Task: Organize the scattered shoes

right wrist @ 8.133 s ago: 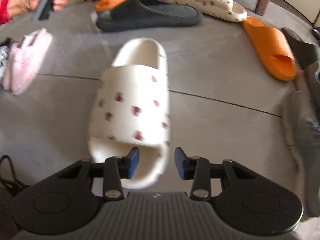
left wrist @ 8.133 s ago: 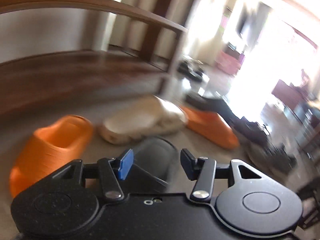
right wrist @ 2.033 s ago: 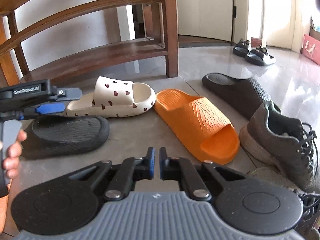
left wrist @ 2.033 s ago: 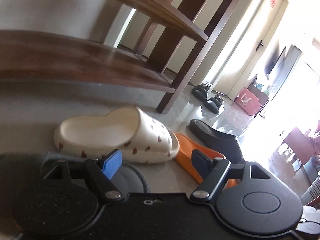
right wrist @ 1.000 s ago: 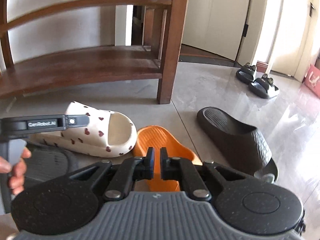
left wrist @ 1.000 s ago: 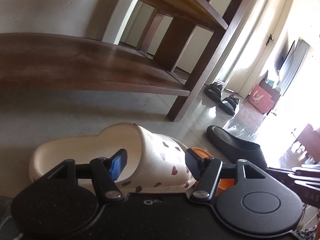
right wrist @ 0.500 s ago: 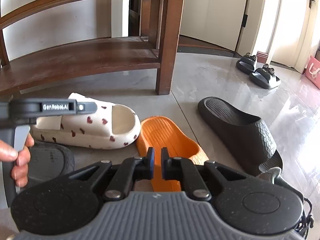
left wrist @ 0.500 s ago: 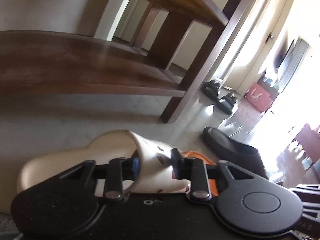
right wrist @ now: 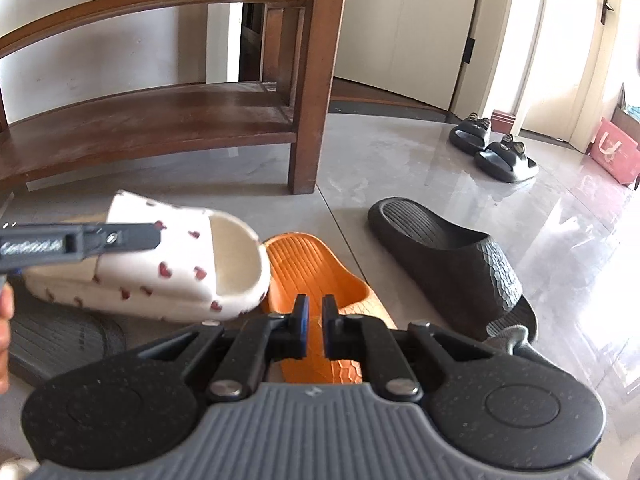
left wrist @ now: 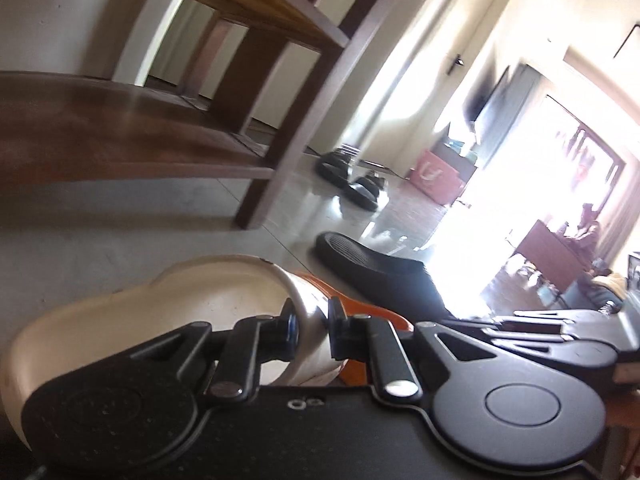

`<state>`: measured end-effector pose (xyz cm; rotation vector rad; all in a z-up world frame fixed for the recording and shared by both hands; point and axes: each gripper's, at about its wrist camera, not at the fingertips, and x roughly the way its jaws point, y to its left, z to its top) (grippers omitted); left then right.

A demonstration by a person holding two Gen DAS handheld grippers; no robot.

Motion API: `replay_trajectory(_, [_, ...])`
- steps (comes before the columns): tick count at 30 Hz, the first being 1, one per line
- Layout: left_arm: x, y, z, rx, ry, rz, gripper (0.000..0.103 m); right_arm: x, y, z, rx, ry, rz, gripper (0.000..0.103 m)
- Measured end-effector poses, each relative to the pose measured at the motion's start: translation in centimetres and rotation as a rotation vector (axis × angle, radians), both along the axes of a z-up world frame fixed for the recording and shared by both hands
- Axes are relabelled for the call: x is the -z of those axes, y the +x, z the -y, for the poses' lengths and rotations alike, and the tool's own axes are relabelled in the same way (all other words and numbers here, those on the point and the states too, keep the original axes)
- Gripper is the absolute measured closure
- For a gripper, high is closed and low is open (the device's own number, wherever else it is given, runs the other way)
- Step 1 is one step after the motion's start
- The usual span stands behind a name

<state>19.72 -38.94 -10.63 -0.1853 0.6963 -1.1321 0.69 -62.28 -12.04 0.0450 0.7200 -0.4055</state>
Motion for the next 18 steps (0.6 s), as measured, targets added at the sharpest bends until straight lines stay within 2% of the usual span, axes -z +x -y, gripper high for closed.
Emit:
replay_trajectory(10, [-0.4,-5.2,-2.1,0.172,0.0,0.044,0.091,-0.9,-2.3,0.1,0.051,-0.005,0.009,0.093])
replay_trajectory(18, [-0.9,-8.6,-1.1,0.401,0.01,0.077,0.091,-1.9,-4.5,0.2,0.096,-0.021,0.02,0.093])
